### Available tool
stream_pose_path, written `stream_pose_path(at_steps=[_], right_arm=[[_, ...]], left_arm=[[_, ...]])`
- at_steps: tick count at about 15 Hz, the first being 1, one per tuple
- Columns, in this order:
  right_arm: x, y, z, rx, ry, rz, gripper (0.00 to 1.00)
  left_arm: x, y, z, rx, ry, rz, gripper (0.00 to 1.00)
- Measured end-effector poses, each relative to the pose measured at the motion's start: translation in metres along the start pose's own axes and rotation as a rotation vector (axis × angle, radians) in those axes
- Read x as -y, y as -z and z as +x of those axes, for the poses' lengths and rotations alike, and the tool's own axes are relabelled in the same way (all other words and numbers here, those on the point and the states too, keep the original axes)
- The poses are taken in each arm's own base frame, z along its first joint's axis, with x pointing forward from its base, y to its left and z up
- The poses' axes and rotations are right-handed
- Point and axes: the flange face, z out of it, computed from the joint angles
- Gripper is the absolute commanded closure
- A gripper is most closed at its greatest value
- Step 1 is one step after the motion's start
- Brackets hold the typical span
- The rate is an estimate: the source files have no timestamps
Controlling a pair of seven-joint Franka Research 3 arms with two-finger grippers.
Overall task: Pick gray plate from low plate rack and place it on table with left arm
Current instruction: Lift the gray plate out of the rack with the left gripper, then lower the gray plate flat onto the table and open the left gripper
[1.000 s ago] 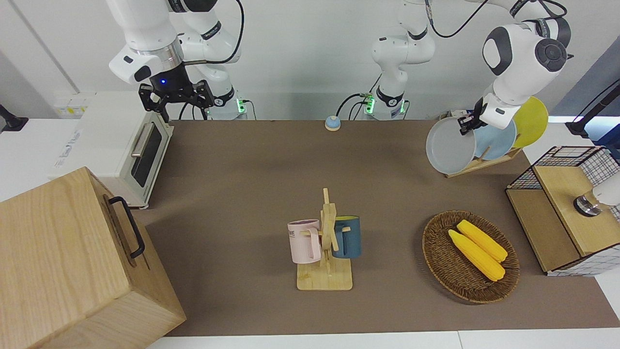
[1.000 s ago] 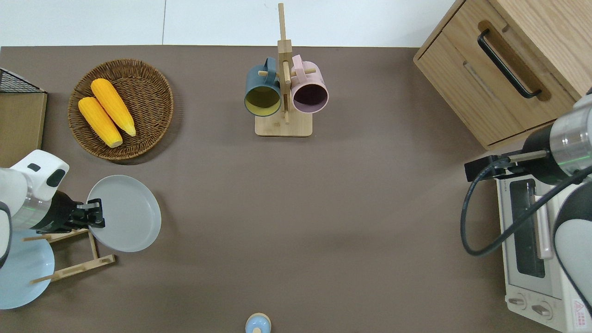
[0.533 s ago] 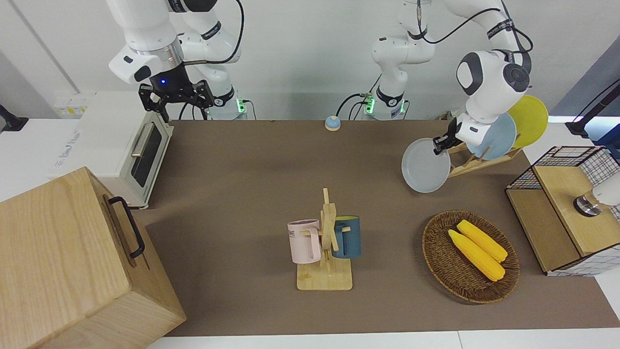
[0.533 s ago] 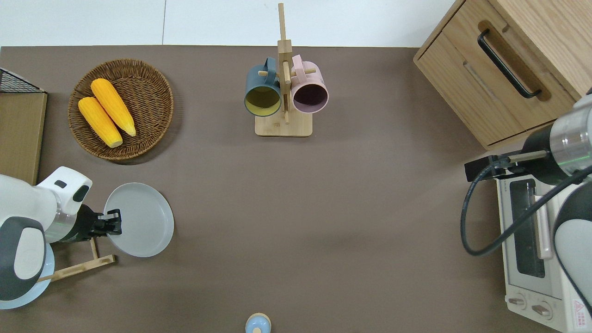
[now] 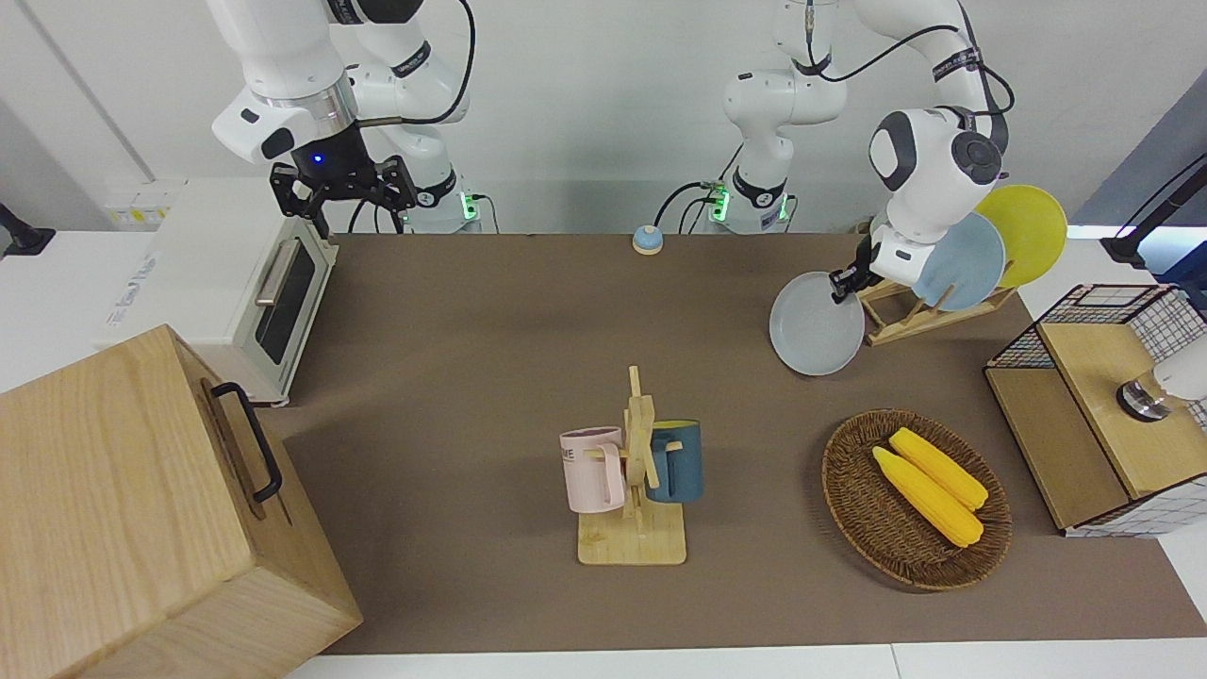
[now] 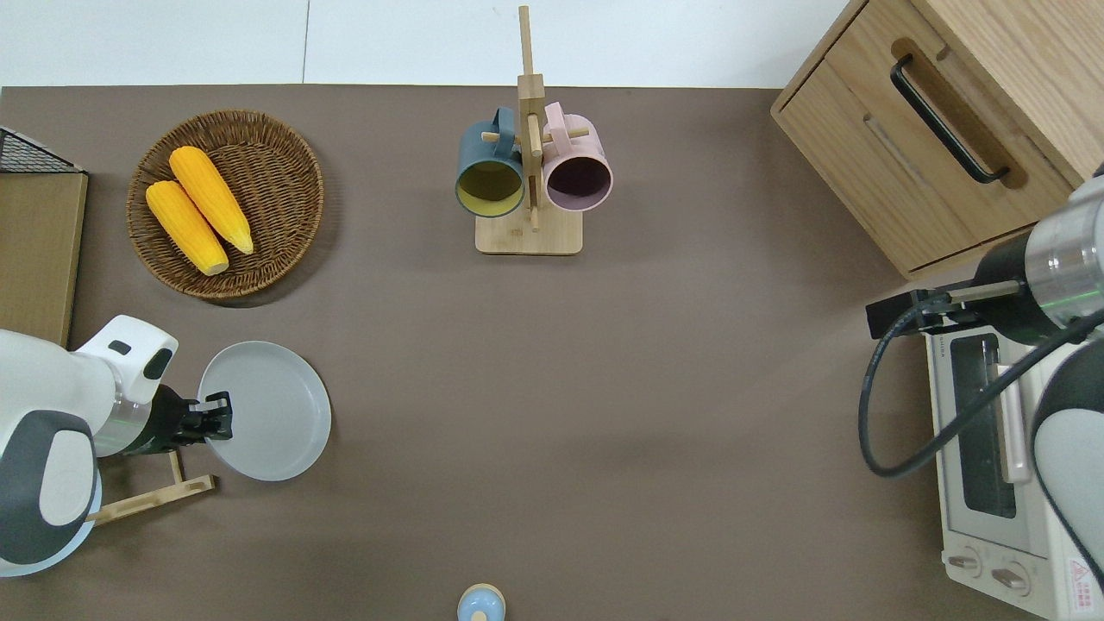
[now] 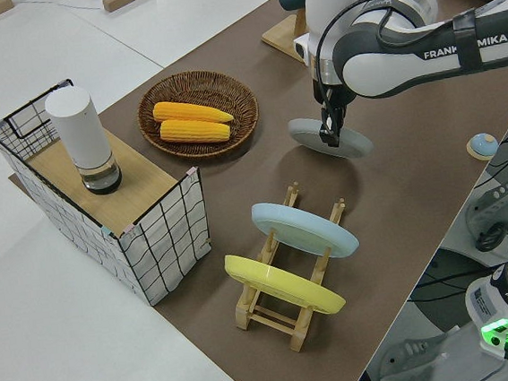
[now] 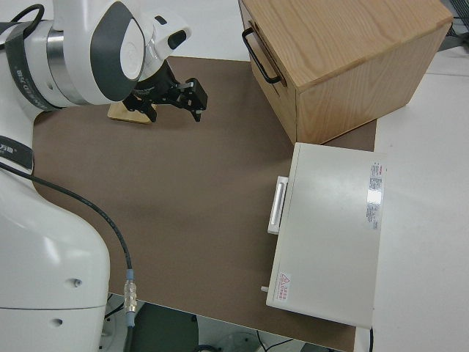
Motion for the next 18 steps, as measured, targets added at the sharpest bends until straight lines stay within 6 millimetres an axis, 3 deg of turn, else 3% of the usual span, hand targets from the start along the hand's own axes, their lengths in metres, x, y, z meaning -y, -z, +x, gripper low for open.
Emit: stream_pose_path(at_steps=[6, 7, 9, 10, 12, 14, 16, 18], right_arm=[[0.0, 0.0, 0.0, 0.0, 0.0, 0.0, 0.017], [0.0, 0.0, 0.0, 0.0, 0.0, 0.0, 0.017], [0.0, 0.0, 0.0, 0.0, 0.0, 0.0, 0.017], [0.0, 0.0, 0.0, 0.0, 0.0, 0.0, 0.017], [0.0, 0.0, 0.0, 0.0, 0.0, 0.0, 0.017], [0.0, 0.0, 0.0, 0.0, 0.0, 0.0, 0.017], [0.0, 0.0, 0.0, 0.0, 0.0, 0.0, 0.017], [0.0, 0.0, 0.0, 0.0, 0.0, 0.0, 0.017]], left_arm=[[-0.021, -0.02, 0.002, 0.012, 0.036, 0.021, 0.98], [-0.029, -0.024, 0.001, 0.013, 0.056, 0.033, 0.92], [-0.043, -0.031, -0.002, 0.008, 0.083, 0.062, 0.41], [-0.046, -0.033, -0.002, 0.006, 0.088, 0.07, 0.31], [-0.049, -0.043, -0.002, 0.017, 0.09, 0.077, 0.16], [-0.056, -0.07, -0.001, 0.042, 0.085, 0.089, 0.02], [-0.06, -0.089, 0.002, 0.062, 0.083, 0.097, 0.01], [-0.06, -0.094, 0.003, 0.07, 0.085, 0.1, 0.01]])
